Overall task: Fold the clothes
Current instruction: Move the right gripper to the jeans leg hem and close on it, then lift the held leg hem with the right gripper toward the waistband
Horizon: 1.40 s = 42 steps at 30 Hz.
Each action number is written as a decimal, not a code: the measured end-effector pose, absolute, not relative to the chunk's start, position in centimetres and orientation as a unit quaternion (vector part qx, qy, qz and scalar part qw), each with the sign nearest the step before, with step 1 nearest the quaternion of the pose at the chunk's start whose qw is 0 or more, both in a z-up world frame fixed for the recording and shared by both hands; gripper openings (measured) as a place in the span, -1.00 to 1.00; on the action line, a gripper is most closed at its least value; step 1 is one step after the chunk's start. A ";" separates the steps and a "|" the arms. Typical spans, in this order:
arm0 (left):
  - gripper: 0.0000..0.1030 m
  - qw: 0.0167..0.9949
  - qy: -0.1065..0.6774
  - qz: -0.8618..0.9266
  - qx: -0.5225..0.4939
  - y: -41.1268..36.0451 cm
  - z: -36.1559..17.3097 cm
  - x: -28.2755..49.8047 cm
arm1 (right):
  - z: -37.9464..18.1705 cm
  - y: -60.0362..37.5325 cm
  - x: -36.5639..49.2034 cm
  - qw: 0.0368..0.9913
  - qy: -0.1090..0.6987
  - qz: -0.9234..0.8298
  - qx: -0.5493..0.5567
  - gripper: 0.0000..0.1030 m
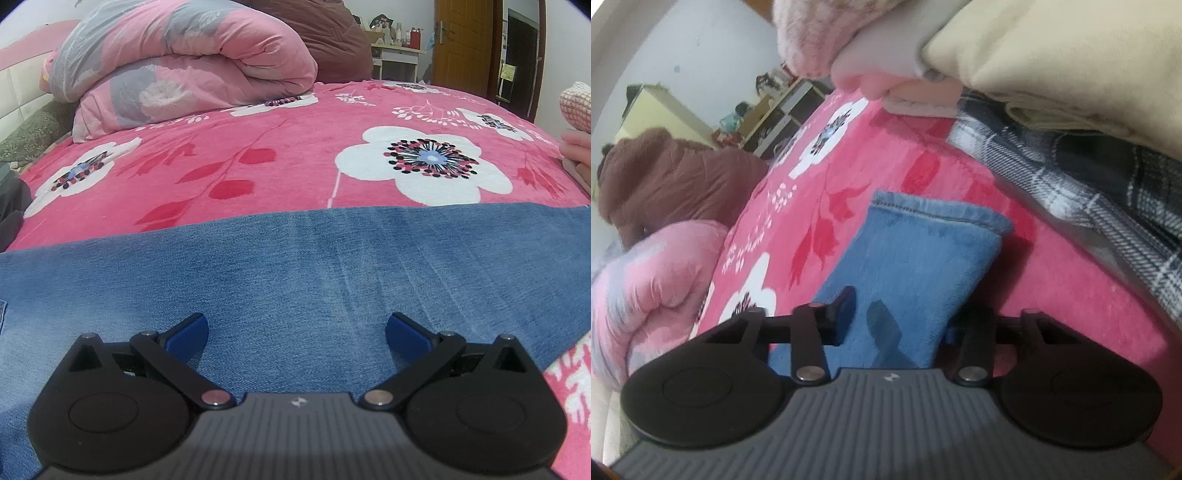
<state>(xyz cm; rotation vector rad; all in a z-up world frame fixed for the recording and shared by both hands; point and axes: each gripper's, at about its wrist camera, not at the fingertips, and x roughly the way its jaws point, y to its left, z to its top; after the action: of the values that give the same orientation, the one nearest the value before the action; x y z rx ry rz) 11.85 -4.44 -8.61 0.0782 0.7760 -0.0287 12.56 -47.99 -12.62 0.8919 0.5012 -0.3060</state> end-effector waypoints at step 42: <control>0.96 0.933 0.308 -0.031 -0.183 16.2 -6.8 5.7 | 8.7 -11.2 14.1 0.887 0.183 0.317 0.282 -0.92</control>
<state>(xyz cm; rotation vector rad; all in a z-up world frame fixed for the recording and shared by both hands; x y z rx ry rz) 5.67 16.22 -6.78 -0.3753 0.6299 -0.0635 14.06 -11.16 8.67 0.5854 0.3797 0.6582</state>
